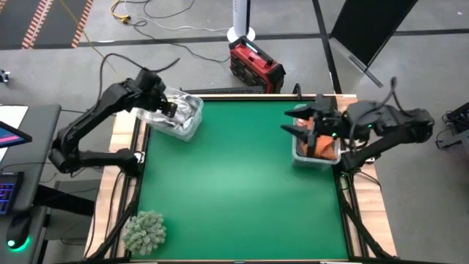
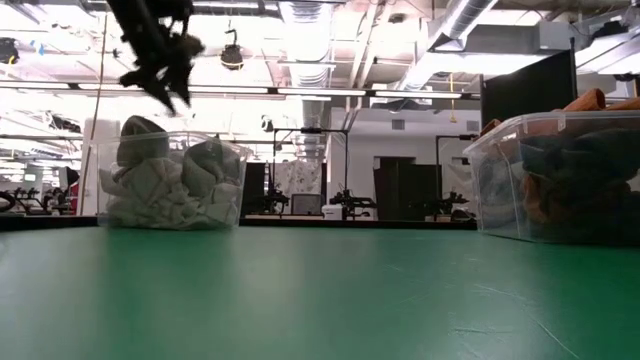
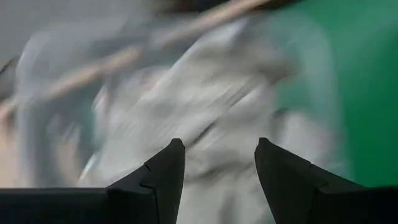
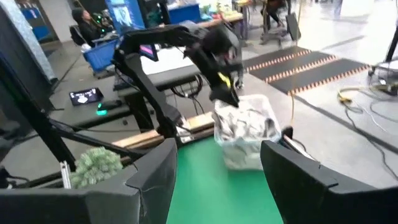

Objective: Sort towels by color in basket
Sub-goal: Return to Home Position

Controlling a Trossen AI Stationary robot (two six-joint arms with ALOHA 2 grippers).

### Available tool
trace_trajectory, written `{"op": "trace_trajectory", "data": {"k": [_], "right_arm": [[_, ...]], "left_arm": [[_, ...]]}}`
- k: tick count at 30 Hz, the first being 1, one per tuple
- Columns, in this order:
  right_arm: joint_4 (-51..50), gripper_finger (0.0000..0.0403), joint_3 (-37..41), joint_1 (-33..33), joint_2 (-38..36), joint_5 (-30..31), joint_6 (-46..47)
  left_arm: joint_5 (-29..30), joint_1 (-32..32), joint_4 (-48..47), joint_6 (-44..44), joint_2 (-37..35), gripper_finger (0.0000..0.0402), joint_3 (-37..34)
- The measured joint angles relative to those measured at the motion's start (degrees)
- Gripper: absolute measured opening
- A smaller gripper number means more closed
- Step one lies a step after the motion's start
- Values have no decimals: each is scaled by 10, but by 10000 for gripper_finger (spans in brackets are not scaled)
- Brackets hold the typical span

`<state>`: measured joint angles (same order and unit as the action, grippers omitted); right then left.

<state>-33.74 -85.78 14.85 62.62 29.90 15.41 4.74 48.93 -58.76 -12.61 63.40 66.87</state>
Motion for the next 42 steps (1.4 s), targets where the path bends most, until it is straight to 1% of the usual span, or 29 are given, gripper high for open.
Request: {"op": "trace_trajectory", "data": {"k": [3,7,10,14,19,23,26,32,37,42], "right_arm": [[-16,260,14,0,-28,0,8],[-20,260,74,3,-72,-1,27],[-10,260,142,5,-115,-1,58],[64,260,259,12,-187,-1,89],[202,256,408,21,-280,-1,96],[283,231,504,23,-352,-2,115],[325,202,561,29,-402,-4,117],[341,136,638,45,-516,-16,117],[326,85,697,51,-627,-17,120],[325,49,712,49,-618,-37,142]], "left_arm": [[-49,-20,84,18,-36,185,0],[-117,-71,199,31,-87,185,-19],[-124,-131,247,16,-122,185,-52],[-102,-226,327,-33,-162,183,-127],[-35,-348,541,-100,-196,163,-253],[26,-409,694,-135,-201,138,-331],[52,-431,770,-163,-201,120,-374],[58,-440,927,-189,-211,80,-456],[90,-440,964,-192,-240,49,-508],[95,-434,974,-196,-275,25,-546]]}}
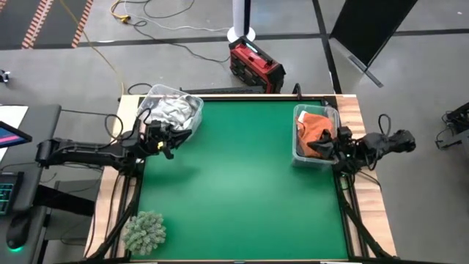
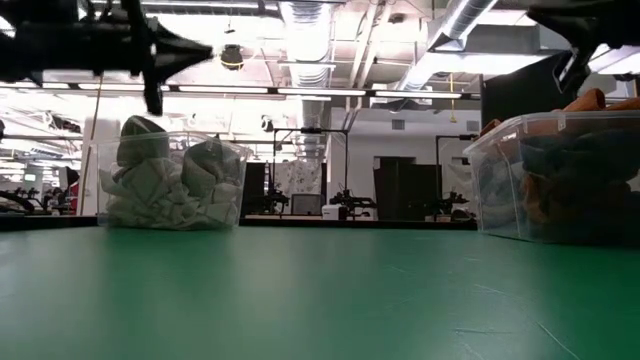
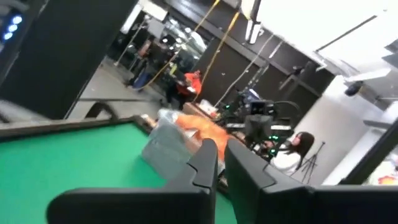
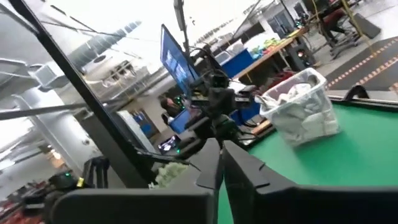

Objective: Sort towels by color in basket
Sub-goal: Return to Home Position

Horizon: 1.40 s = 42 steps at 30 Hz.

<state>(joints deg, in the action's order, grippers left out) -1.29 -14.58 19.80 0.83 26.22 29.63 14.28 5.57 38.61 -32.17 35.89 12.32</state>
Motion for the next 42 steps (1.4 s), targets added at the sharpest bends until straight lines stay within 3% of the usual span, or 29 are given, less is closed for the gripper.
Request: {"op": "trace_trajectory", "data": {"k": [8,15,20,25,29,32,38,42], "right_arm": [[23,19,8,8,-7,-14,-1],[61,36,8,8,-7,-15,-32],[95,24,8,7,-7,-15,-52],[143,21,8,7,-7,-31,-81],[173,31,8,7,-7,-58,-100],[153,32,8,7,-7,-53,-103],[62,32,8,7,-7,-51,-102],[-19,33,8,7,-7,-51,-102]], "left_arm": [[-6,8,84,-73,-57,2,-86],[-7,-10,44,-23,-60,1,-87],[-15,-7,-1,3,-60,1,-87],[-86,13,-33,-8,-60,0,-87],[-184,32,-115,-61,-68,0,-87],[-213,30,-171,-66,-68,0,-87],[-153,29,-237,-37,-66,0,-87],[-135,28,-232,20,-67,3,-87]]}}
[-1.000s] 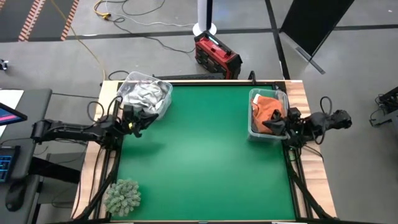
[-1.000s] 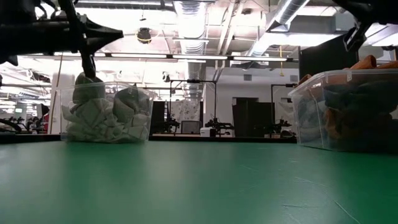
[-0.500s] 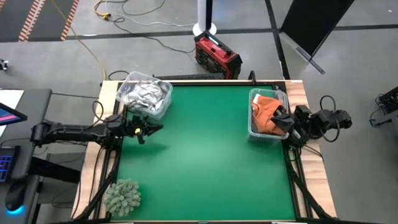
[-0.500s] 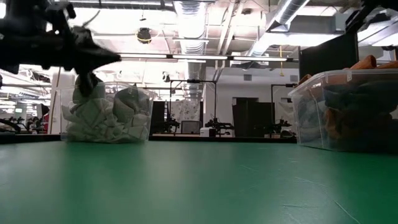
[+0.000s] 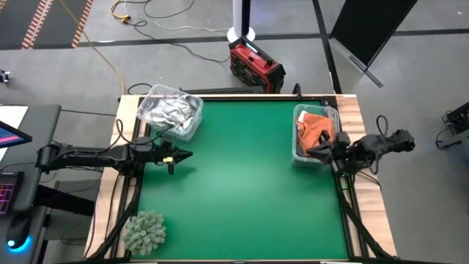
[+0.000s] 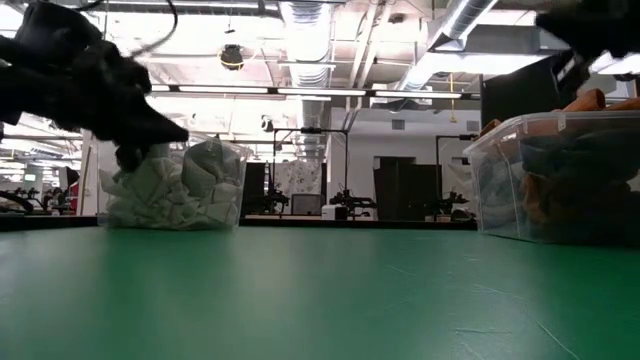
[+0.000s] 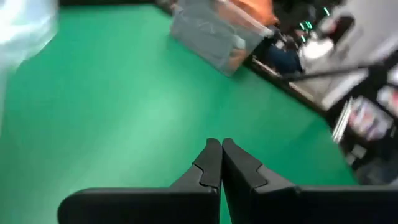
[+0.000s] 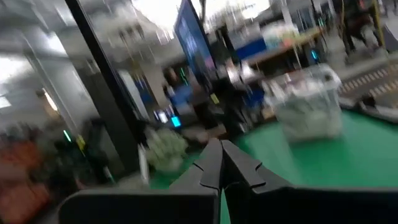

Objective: Sort towels by color in basket
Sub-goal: Return to Home Position

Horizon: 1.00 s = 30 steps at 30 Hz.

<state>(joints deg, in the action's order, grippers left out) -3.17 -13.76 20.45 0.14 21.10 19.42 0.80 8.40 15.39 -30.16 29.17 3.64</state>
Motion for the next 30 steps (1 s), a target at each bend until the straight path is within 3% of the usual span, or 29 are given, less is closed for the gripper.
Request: {"op": "trace_trajectory", "data": {"k": [2,7,8,12,21,30], "right_arm": [[-46,33,0,0,0,0,1],[-123,32,0,0,0,0,0],[-139,32,0,0,0,0,1],[-188,32,0,0,0,0,2],[-254,32,0,0,0,0,0],[-256,32,0,1,0,0,0]], "left_arm": [[-11,-4,21,79,1,3,0],[-82,-22,63,372,0,3,4],[-76,-25,69,394,0,3,4],[-28,-27,80,388,0,4,4],[-25,-27,55,336,0,4,4],[-25,-27,-37,333,-3,4,3]]}}
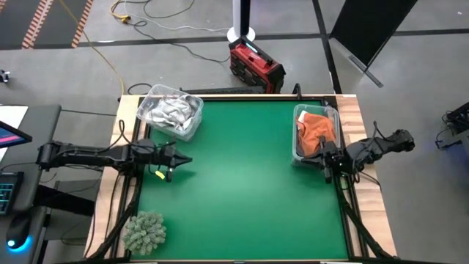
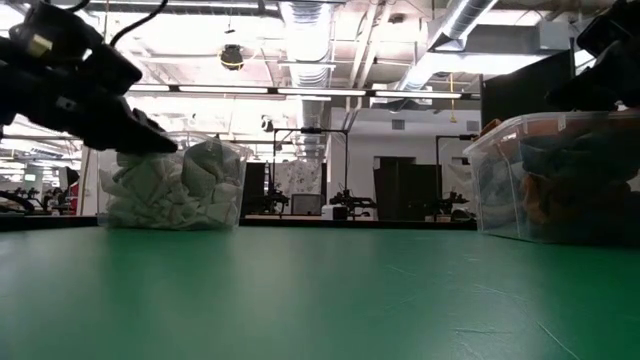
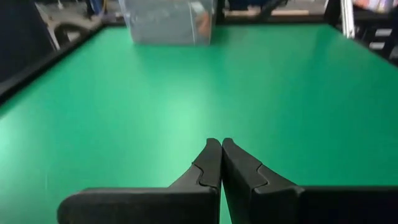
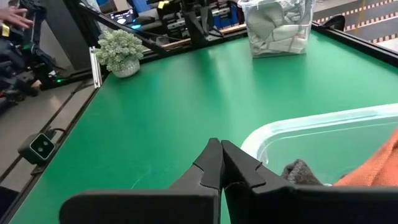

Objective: Sort towels by color in basket
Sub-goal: Return to Home Position

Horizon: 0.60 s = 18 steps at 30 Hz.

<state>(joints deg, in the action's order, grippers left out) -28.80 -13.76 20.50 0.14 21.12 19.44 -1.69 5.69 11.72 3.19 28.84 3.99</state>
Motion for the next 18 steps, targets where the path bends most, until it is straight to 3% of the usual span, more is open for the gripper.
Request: {"op": "trace_trajectory", "data": {"k": [11,18], "right_arm": [[0,32,0,16,0,0,0],[30,32,21,6,-1,2,-1]], "left_arm": [[5,0,-188,0,-72,4,4],[14,1,-175,0,-124,4,2]]}}
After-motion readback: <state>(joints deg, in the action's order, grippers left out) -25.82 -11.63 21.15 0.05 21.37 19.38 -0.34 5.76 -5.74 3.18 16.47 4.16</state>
